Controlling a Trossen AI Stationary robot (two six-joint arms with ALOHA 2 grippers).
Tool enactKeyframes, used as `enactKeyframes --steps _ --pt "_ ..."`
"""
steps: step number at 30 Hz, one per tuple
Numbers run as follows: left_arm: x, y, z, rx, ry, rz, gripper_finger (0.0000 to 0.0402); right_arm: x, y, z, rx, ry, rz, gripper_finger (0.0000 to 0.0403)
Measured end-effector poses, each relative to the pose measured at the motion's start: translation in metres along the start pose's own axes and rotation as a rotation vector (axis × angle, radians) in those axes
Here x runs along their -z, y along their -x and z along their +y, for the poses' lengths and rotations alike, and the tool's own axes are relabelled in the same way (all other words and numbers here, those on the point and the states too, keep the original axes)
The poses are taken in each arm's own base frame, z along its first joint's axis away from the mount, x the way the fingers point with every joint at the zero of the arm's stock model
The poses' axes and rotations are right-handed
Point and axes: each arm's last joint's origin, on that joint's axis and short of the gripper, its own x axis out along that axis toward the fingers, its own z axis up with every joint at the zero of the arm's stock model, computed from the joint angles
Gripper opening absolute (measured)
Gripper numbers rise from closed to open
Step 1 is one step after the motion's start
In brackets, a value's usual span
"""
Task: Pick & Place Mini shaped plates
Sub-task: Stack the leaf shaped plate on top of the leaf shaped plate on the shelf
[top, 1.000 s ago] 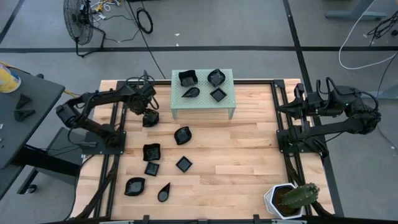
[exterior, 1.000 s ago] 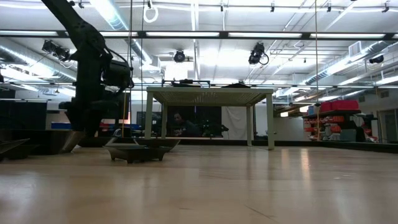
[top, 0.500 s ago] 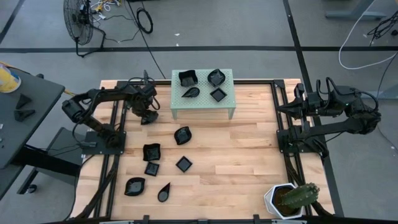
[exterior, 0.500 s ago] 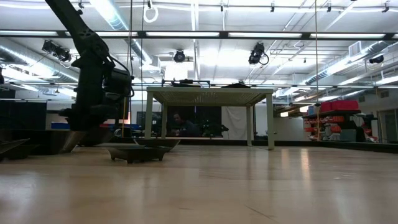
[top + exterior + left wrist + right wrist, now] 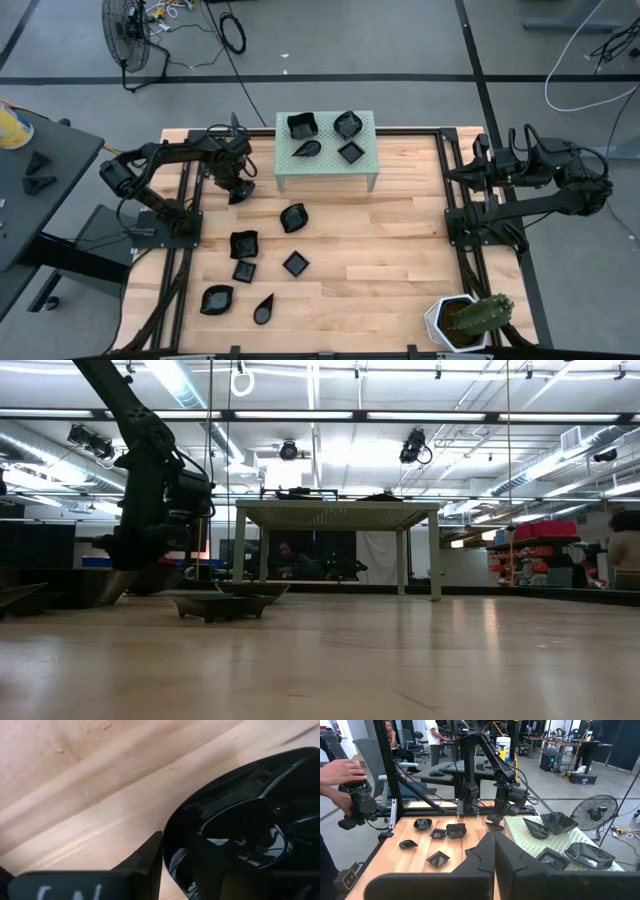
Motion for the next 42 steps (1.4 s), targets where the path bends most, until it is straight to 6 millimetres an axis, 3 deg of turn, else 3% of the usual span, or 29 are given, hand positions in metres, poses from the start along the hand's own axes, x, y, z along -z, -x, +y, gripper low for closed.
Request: enactKeyframes --steps 12,23,31,42 --pt "-0.004 0.009 -0.001 -0.005 0.0 0.011 0.0063 0.0 0.0 0.0 0.0 0.0 0.0 0.0004" --pt "-0.005 0.01 -0.003 0.035 0.0 0.014 0.0008 0.0 0.0 0.0 0.0 0.0 0.0 0.0004" --pt "-0.004 0.012 -0.003 0.044 0.002 0.038 0.0011 0.0 0.0 0.0 0.0 0.0 0.0 0.0004" --pt "-0.019 0.044 -0.008 0.001 -0.012 0.023 0.0004 0.0 0.0 0.0 0.0 0.0 0.0 0.0004"
